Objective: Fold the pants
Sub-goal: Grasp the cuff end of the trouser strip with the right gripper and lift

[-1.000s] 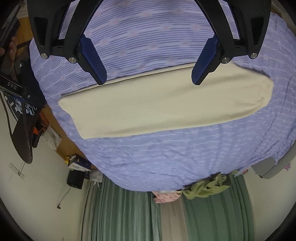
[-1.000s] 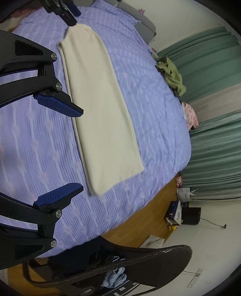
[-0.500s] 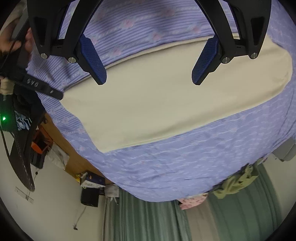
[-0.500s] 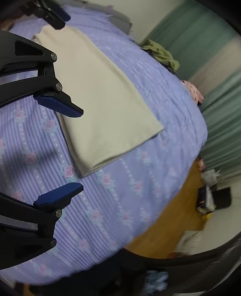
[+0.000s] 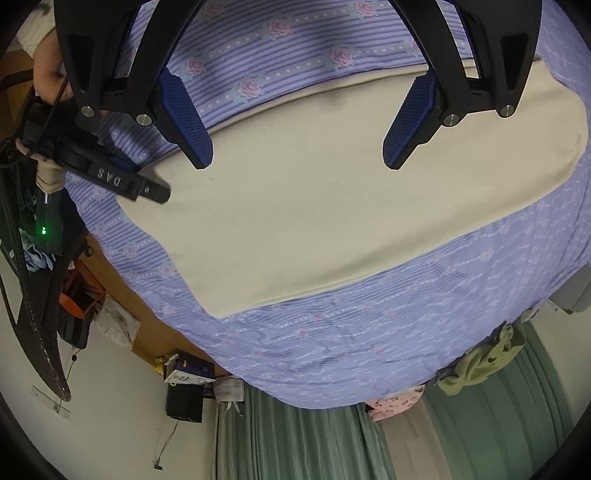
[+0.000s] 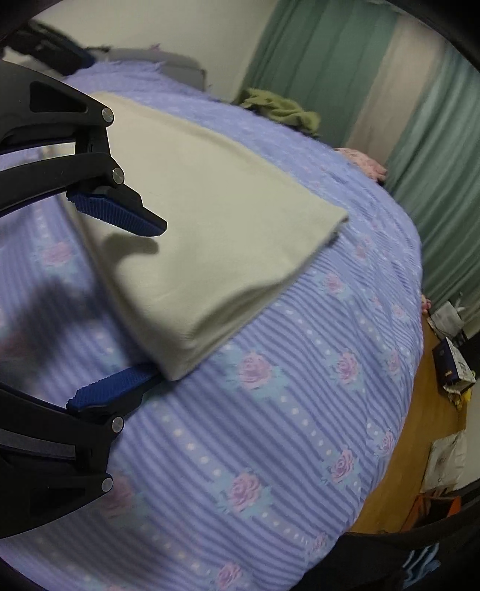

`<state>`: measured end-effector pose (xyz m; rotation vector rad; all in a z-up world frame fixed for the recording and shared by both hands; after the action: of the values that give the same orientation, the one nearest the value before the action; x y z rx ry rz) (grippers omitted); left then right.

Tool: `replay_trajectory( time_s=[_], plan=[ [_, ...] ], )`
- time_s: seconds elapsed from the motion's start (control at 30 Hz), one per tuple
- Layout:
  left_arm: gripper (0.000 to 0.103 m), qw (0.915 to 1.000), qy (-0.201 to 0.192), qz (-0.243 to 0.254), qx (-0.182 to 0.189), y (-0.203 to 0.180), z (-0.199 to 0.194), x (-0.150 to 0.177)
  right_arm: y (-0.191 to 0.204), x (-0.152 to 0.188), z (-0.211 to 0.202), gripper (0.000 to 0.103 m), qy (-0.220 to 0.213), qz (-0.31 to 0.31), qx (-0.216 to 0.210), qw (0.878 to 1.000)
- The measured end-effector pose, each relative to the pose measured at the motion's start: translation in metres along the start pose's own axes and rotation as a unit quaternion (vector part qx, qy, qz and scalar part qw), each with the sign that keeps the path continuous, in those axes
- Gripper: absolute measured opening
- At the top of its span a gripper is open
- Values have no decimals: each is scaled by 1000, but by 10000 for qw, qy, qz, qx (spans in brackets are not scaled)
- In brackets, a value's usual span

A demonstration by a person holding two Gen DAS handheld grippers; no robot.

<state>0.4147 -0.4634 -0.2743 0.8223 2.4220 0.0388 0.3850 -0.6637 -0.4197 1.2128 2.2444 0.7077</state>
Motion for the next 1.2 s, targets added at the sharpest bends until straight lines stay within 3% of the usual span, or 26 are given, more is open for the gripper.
replay_trajectory(
  time_s=[0.2, 0.27, 0.33, 0.43, 0.6, 0.7, 0.83, 0.93, 1.2],
  plan=[
    [94, 10000, -24, -65, 43, 0, -2, 2, -4, 0, 5, 74, -235, 150, -172, 9995],
    [94, 10000, -39, -32, 47, 0, -4, 3, -1, -1, 0, 65, -194, 233, -32, 9995],
    [94, 10000, -64, -42, 54, 1, -7, 5, -3, -3, -13, 43, -187, 387, -171, 9989],
    [94, 9999, -44, -114, 116, 4, -6, 5, -2, -2, -35, 39, -412, 500, -427, 9970],
    [94, 9999, -17, -166, 48, 8, -7, 6, 1, -10, -15, 39, -281, 405, -104, 9987],
    [94, 9999, 29, -152, -9, 13, -7, 9, 4, -12, -16, 26, -259, 397, -42, 9989],
    [94, 9992, 132, -369, -23, 27, -9, 14, 32, -8, -51, 22, -659, -16, 33, 9978],
    [94, 9978, 209, -628, 72, 41, -11, 17, 67, 0, -73, 21, -1009, -585, 320, 9927],
    [94, 9942, 162, -1065, 56, 94, -47, 39, 137, 6, -100, 21, -1217, -1467, 559, 9801]
  ],
)
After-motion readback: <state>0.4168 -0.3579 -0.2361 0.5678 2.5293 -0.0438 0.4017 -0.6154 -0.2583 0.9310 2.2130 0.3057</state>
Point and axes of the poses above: each gripper's, at about its wrist camera, not at the fingertips, and z roughly the way its jaws point, y to its left, x to its underside, the point moved 1 cm from there along z, roughly the way its jaws point, and after that the axes turned 12 degrees about z, right-handed, at the moved point
